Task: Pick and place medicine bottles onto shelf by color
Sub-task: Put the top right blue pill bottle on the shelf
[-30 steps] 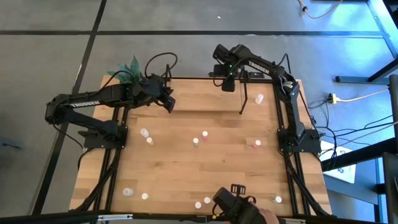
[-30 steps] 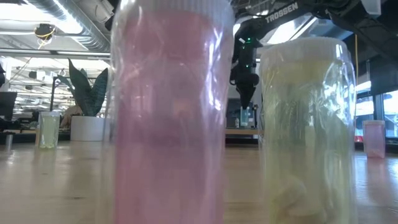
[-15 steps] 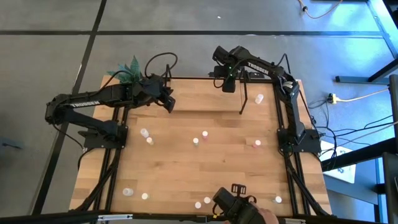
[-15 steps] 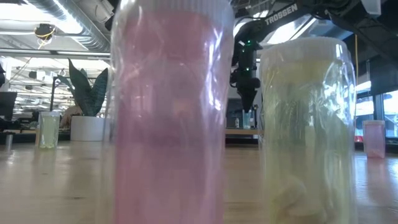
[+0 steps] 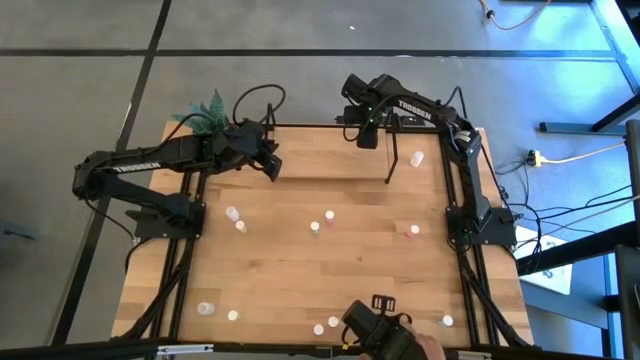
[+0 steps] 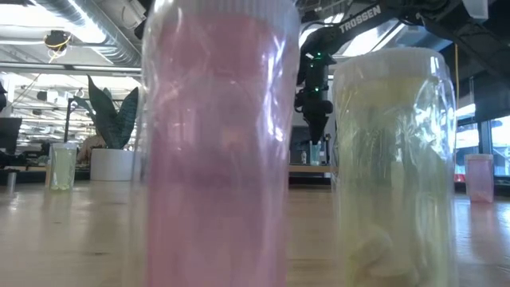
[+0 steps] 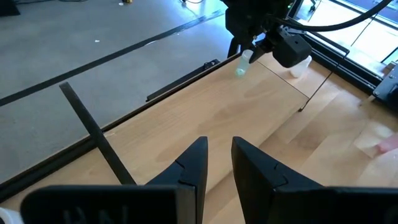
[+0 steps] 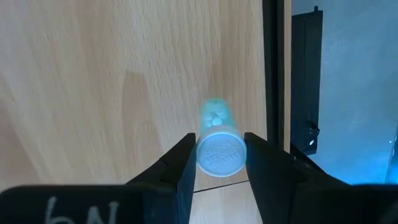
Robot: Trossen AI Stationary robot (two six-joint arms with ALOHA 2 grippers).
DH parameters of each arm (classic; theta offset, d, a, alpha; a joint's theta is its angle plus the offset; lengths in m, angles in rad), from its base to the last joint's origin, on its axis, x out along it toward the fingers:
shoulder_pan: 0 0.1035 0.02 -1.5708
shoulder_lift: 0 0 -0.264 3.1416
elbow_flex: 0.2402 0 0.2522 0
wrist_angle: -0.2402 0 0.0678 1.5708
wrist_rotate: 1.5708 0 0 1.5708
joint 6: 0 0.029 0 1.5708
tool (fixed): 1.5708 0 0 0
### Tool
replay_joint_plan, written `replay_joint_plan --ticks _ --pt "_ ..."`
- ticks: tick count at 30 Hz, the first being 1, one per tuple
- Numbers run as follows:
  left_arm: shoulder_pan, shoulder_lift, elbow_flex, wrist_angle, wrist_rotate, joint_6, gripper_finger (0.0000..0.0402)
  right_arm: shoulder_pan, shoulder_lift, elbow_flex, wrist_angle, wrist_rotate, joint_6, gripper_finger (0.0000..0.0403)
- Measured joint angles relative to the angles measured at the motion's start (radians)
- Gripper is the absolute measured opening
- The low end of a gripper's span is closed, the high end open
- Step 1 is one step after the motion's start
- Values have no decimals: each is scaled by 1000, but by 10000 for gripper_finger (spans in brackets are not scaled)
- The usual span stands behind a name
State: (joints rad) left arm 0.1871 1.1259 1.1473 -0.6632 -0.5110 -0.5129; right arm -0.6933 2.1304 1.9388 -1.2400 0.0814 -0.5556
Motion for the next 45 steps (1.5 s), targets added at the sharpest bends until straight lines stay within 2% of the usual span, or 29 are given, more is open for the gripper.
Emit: replay_joint_plan --ticks 40,45 --pt "0 0 0 0 0 0 66 0 0 0 16 -4 -3 133" --pt "0 0 0 0 0 0 66 0 -3 -40 47 -3 -6 133"
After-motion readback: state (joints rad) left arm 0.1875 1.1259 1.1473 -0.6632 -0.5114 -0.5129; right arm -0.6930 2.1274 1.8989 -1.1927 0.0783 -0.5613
